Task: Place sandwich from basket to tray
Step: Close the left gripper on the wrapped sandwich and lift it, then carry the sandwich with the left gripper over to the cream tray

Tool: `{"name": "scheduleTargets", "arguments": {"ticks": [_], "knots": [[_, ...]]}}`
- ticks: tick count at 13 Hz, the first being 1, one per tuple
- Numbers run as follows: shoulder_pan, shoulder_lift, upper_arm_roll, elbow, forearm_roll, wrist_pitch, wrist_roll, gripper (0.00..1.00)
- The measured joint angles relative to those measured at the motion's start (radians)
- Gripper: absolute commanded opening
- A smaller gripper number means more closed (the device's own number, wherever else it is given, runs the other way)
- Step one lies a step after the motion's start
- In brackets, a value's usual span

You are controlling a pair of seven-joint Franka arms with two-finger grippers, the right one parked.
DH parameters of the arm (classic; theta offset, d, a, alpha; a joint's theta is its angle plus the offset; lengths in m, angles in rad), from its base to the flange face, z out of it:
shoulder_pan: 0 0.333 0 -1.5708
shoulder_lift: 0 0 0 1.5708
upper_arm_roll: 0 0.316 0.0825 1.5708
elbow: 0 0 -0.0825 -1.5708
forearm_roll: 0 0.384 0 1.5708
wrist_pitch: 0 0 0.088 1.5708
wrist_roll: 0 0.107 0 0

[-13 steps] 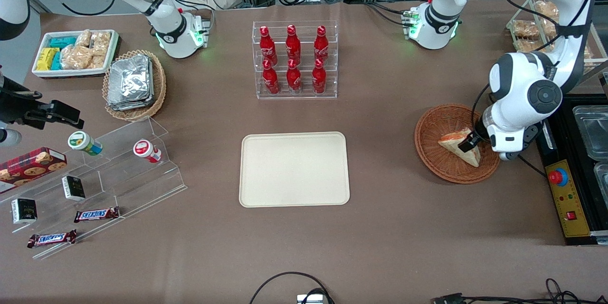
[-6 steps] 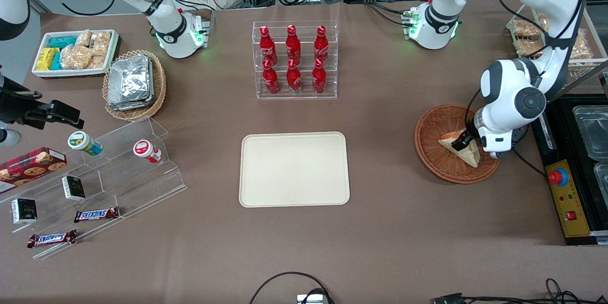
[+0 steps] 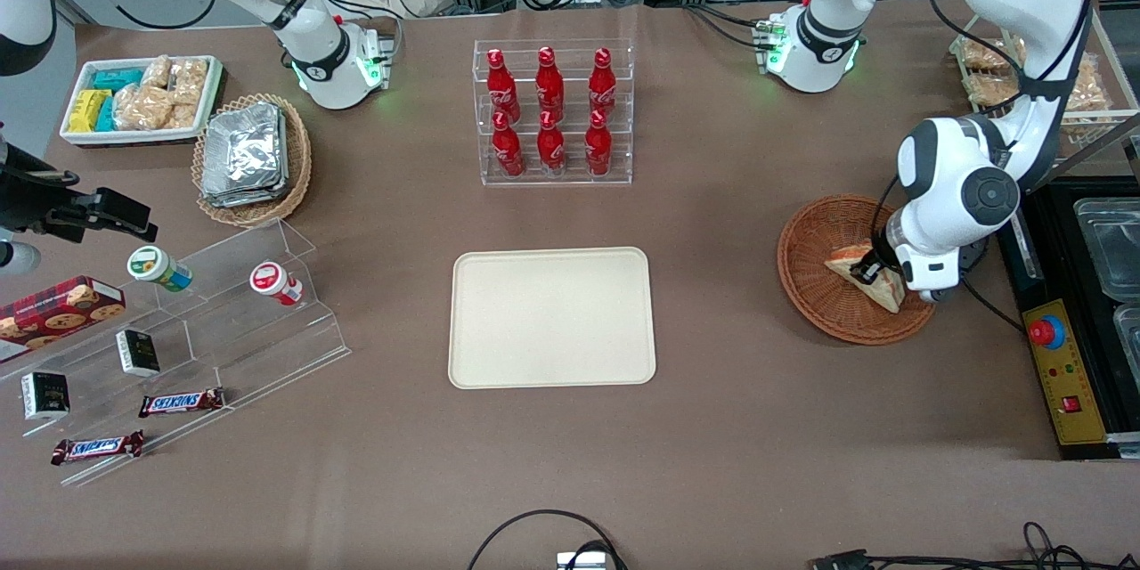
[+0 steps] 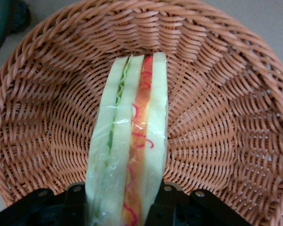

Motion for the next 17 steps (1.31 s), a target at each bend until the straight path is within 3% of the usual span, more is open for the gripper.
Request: {"name": "scheduleTargets", "arguments": {"ticks": [2,5,8,10,14,17], "knots": [[0.000,-0.010,-0.001,0.075,0.000,-0.129,0.003,0.00],[-0.007,-0.024,-0.026,0.312,0.000,-0.437,0.035,0.00],[-0.014,-0.002,-0.135,0.533,-0.001,-0.605,0.056,0.00],[-0.021,0.080,-0.270,0.650,0.008,-0.625,0.056,0.00],[-0.044,0.338,-0.509,0.829,0.159,-0.612,0.051,0.00],[-0.179,0.472,-0.517,0.881,0.245,-0.534,0.011,0.00]]}}
